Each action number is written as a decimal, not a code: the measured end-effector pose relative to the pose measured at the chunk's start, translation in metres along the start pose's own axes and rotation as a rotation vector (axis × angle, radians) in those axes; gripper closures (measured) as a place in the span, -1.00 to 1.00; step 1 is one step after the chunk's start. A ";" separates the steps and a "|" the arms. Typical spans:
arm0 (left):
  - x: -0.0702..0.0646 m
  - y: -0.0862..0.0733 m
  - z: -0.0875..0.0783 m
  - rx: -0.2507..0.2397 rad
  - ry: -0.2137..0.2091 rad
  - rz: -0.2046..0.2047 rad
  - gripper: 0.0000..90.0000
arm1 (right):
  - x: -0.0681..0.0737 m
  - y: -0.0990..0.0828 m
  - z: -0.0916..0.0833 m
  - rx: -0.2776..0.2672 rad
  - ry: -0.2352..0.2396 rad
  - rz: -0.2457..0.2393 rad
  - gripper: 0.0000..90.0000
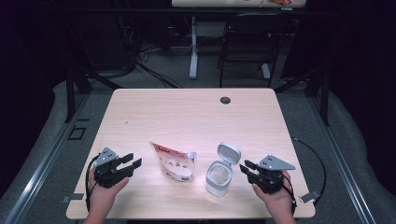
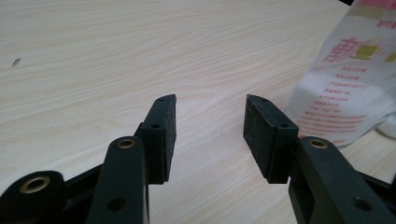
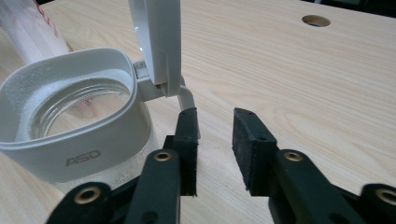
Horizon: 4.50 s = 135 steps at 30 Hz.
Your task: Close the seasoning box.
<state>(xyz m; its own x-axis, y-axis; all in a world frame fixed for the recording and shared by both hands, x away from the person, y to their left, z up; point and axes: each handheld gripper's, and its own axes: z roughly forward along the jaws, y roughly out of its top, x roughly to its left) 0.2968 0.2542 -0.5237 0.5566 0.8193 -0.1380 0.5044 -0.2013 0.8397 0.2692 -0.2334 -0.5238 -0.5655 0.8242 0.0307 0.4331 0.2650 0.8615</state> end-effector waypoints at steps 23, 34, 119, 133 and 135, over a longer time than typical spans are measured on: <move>-0.021 0.044 -0.024 -0.012 -0.142 0.085 0.26 | 0.004 0.023 -0.021 -0.001 0.040 -0.006 0.33; -0.030 0.070 -0.021 0.013 -0.182 0.117 0.23 | 0.012 0.052 -0.043 -0.048 0.040 -0.075 0.24; -0.044 0.075 -0.021 0.013 -0.277 0.216 0.81 | 0.093 0.114 0.035 0.000 0.340 -0.174 0.50; -0.049 0.074 -0.024 0.020 -0.295 0.229 1.00 | 0.092 0.115 0.034 0.012 0.350 -0.166 0.52; -0.050 0.074 -0.023 0.021 -0.303 0.228 1.00 | 0.092 0.115 0.033 0.014 0.351 -0.166 0.52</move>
<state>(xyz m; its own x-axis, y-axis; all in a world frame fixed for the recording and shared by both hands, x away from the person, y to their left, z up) 0.2910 0.2111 -0.4429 0.8247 0.5567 -0.1002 0.3565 -0.3740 0.8562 0.2901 -0.1108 -0.4387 -0.8333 0.5490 0.0649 0.3236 0.3892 0.8624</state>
